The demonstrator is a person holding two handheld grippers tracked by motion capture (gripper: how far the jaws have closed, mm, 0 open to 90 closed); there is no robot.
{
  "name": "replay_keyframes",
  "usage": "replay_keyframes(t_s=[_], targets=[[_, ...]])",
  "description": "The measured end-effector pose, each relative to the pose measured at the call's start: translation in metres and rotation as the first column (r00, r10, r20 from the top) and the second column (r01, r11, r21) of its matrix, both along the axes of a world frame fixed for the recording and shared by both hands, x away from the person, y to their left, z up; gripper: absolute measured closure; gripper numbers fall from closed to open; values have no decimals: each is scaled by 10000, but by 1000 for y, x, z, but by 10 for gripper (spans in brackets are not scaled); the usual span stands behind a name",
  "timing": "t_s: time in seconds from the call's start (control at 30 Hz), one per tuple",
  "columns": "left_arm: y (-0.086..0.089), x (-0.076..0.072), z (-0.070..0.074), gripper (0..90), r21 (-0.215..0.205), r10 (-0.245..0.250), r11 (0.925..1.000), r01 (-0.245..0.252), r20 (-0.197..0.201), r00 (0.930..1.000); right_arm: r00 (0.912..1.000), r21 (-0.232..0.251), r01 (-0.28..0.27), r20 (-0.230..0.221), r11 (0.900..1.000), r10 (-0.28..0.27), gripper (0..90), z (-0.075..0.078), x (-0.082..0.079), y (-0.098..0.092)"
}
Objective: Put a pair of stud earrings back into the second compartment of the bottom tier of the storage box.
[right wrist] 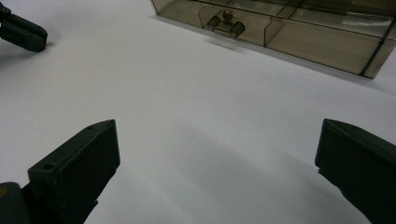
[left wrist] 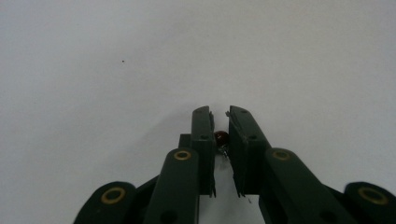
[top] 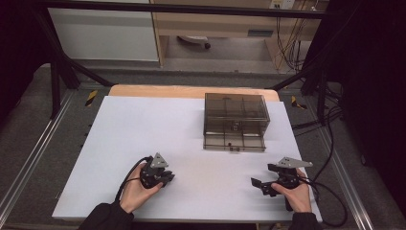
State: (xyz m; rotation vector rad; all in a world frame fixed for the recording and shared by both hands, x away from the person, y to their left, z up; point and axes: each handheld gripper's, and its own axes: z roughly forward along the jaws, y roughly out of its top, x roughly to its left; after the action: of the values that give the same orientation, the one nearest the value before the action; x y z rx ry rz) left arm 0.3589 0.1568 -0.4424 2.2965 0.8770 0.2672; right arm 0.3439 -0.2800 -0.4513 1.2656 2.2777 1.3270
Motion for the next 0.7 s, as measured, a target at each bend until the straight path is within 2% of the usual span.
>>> replay_keyframes(t_s=[0.7], targets=[[4, 1, 14, 807, -221, -55, 9997, 54, -42, 10000, 10000, 41, 27, -4, 10000, -27, 6, 0, 0, 0]])
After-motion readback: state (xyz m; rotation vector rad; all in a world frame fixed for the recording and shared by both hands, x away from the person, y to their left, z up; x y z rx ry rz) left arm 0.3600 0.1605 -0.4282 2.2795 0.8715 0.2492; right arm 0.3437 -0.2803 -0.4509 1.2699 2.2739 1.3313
